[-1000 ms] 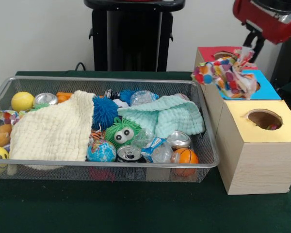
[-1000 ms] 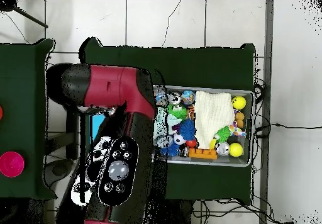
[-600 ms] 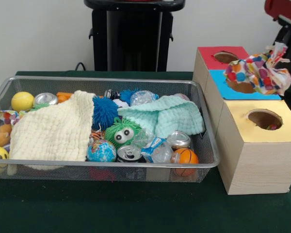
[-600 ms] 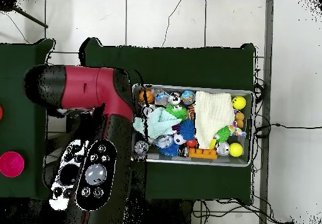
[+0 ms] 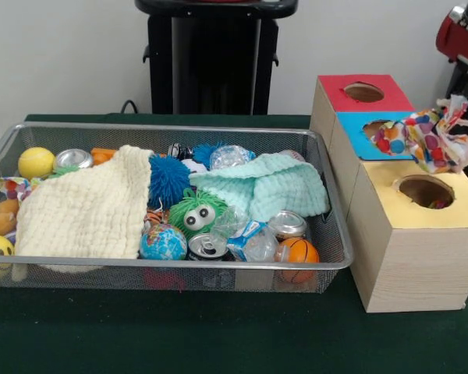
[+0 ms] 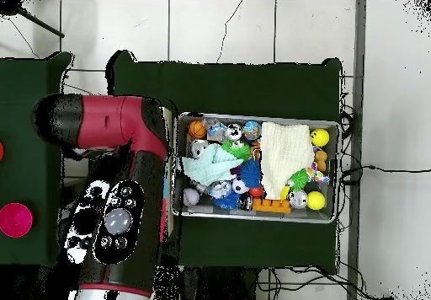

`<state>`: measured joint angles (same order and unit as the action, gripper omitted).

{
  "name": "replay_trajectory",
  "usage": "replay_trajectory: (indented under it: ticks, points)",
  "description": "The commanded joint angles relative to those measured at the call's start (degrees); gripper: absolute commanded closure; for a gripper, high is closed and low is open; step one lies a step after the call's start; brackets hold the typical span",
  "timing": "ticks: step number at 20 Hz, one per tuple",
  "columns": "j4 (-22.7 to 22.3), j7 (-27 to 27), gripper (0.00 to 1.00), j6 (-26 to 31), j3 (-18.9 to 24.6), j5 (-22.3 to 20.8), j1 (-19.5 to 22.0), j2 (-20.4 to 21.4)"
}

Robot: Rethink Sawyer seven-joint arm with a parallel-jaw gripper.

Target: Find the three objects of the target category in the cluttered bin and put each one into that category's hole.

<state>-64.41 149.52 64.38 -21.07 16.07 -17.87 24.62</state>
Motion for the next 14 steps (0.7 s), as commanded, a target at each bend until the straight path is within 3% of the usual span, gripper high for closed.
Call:
replay_trajectory:
  ticks: [1, 6, 14]
  points:
    - [-7.49, 14.55, 1.00, -8.75, 3.21, 2.51, 1.67, -4.32]
    - [-5.61, 16.30, 1.00, -12.34, 2.98, 2.98, 0.48, -8.48]
    - [0.32, 20.04, 1.00, -13.02, 0.40, 3.99, -1.68, -15.02]
